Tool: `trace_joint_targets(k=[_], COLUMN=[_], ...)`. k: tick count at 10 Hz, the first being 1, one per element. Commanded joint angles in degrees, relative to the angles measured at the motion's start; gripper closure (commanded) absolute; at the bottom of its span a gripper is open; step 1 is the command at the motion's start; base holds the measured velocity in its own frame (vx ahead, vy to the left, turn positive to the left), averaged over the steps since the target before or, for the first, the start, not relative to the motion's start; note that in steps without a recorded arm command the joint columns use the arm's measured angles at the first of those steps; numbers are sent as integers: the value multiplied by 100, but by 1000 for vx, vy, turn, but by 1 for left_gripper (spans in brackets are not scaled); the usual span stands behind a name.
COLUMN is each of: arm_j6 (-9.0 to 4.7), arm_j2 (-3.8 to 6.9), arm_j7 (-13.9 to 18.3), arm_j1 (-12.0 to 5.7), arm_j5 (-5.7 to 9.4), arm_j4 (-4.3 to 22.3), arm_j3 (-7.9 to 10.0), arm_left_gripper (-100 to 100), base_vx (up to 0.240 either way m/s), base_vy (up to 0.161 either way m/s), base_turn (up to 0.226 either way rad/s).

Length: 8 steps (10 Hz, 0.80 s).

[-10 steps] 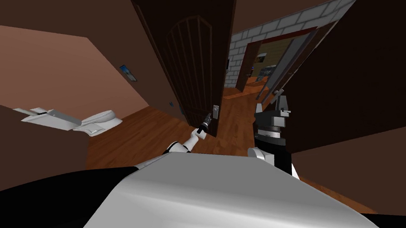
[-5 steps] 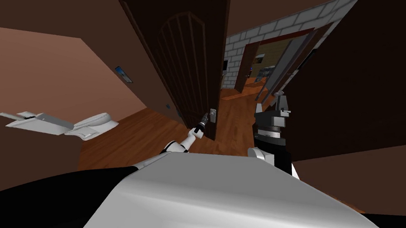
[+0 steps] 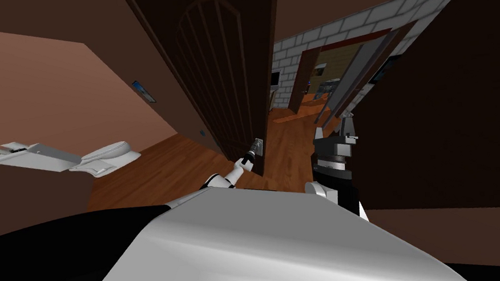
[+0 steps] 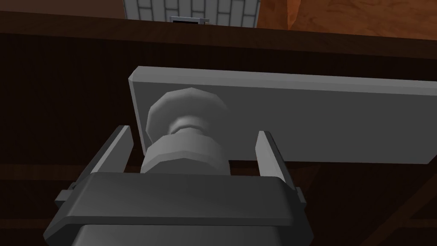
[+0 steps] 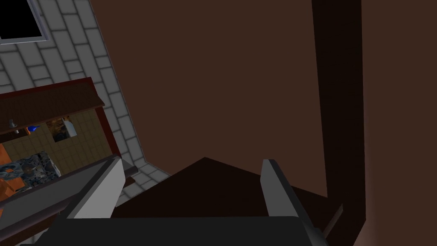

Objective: Push the door open

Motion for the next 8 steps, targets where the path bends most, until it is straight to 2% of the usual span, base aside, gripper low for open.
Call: trace_joint_targets(k=[1,6,7,8], arm_j6=[9,9,15,15], arm_j2=[12,12,77,96], arm_j7=[1,1,-22,-29], arm_j1=[7,7,7,7], arm_j5=[-1,-1,16,21], arm_j4=[-9,-9,-4,-3], arm_j3=[-2,-2,56,74], arm_left_gripper=[100,100,100,100], base_vx=[0,-10,69,111], base_vy=[0,4,-65,-132], base_turn=[0,-2,11,40])
